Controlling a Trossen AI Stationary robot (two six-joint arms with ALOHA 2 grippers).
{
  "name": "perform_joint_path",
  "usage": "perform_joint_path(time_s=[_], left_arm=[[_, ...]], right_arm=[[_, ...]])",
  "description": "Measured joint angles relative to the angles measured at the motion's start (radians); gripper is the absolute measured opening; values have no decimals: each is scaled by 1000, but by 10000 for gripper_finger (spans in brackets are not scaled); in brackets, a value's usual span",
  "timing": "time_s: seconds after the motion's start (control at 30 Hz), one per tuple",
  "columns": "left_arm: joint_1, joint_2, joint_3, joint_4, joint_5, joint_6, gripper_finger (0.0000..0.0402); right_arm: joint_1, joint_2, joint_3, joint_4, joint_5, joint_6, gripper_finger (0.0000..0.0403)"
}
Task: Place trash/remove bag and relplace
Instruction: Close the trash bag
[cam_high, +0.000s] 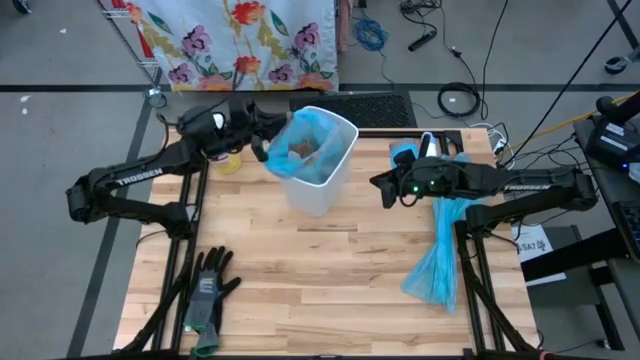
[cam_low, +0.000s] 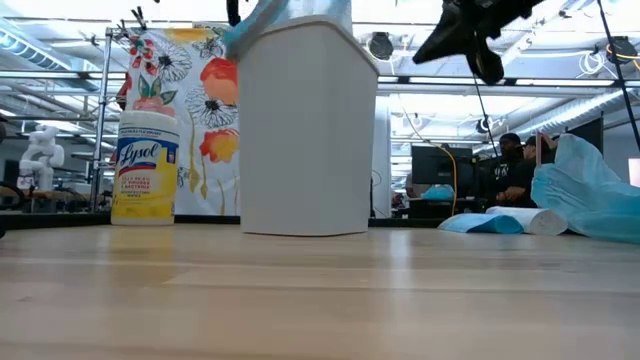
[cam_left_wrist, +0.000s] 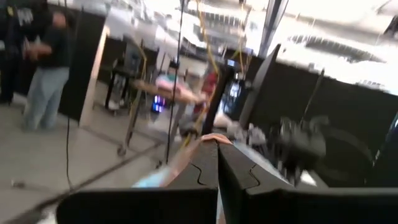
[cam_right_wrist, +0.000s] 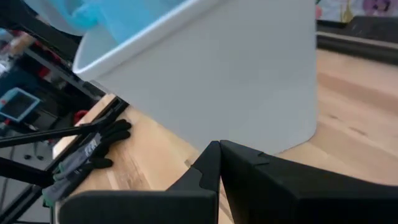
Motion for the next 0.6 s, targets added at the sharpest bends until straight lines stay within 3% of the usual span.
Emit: perform_joint_path(time_s=[0.17, 0.3, 0.43, 0.6], left_arm=[[-39, 0, 0, -181, 0, -50, 0], [-76, 1, -1, -321, 0, -66, 0], [-119, 1, -1, -322, -16, -102, 0], [-164, 1, -1, -322, -121, -104, 0]], right_arm=[[-4, 0, 100, -108, -12, -90, 0], [-9, 0, 148, -111, -92, -160, 0], [-20, 0, 158, -109, -131, -187, 0], [-34, 13, 159, -35, -188, -243, 0]])
